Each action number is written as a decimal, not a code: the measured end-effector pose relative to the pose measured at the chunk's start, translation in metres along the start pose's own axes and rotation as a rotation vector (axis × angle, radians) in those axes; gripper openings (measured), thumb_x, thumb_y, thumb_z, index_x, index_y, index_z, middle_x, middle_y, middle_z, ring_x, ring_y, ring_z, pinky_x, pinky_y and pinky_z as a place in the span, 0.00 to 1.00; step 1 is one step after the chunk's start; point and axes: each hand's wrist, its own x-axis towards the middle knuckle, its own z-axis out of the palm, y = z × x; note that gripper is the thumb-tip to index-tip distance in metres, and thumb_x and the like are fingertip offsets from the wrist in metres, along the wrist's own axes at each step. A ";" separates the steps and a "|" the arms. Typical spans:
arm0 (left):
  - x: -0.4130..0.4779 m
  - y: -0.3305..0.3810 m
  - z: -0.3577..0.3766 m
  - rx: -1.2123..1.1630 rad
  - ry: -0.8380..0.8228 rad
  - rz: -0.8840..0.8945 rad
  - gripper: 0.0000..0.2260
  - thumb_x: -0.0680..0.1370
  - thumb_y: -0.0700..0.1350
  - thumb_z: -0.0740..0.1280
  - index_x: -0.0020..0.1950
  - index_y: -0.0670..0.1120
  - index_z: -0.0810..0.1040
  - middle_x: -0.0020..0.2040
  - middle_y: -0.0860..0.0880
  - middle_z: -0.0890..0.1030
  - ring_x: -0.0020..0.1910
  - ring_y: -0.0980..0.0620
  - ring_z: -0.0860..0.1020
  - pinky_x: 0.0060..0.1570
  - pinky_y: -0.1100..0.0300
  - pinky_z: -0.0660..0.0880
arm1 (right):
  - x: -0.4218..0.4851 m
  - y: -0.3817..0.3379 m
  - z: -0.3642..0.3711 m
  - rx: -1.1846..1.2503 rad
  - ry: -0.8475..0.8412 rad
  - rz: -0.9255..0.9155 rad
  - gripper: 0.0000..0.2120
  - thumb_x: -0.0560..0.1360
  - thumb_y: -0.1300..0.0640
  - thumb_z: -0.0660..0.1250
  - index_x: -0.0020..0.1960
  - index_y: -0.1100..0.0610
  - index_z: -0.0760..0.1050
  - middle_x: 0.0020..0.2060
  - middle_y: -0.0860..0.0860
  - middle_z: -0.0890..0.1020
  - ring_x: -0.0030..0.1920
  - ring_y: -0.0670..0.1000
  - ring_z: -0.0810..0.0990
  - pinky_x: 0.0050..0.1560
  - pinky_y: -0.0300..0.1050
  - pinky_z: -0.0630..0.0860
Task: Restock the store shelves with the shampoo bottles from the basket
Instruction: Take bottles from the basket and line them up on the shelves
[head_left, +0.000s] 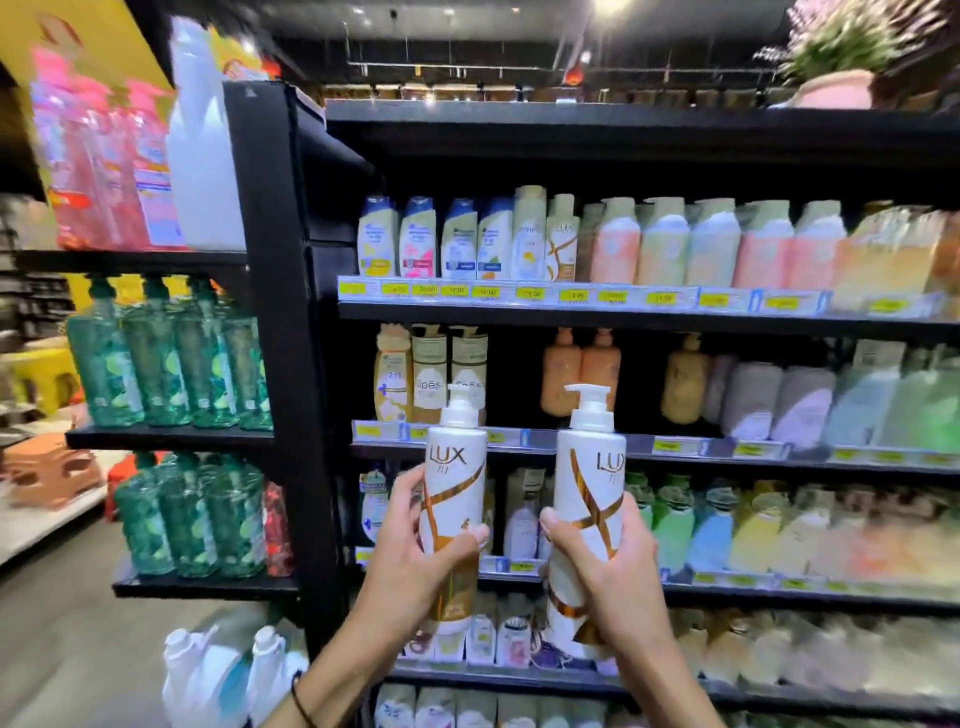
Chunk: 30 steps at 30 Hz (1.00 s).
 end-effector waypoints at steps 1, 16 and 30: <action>0.005 -0.001 0.004 0.008 -0.001 -0.002 0.32 0.68 0.51 0.81 0.66 0.64 0.70 0.59 0.53 0.84 0.57 0.52 0.84 0.51 0.62 0.81 | 0.007 0.004 -0.002 0.008 0.003 0.000 0.19 0.66 0.43 0.78 0.52 0.46 0.77 0.45 0.49 0.86 0.47 0.52 0.85 0.53 0.61 0.82; 0.152 -0.052 0.044 0.031 -0.024 -0.085 0.28 0.69 0.52 0.78 0.66 0.56 0.71 0.58 0.51 0.83 0.54 0.55 0.84 0.47 0.63 0.80 | 0.132 0.066 0.006 -0.093 0.013 -0.049 0.20 0.65 0.33 0.76 0.52 0.39 0.76 0.46 0.44 0.86 0.45 0.45 0.85 0.45 0.47 0.80; 0.257 -0.061 0.081 0.194 0.086 -0.343 0.34 0.62 0.58 0.77 0.62 0.47 0.70 0.54 0.45 0.83 0.52 0.44 0.83 0.58 0.41 0.79 | 0.213 0.107 0.010 -0.034 -0.001 -0.021 0.19 0.64 0.36 0.76 0.50 0.42 0.77 0.43 0.47 0.85 0.45 0.53 0.85 0.47 0.61 0.83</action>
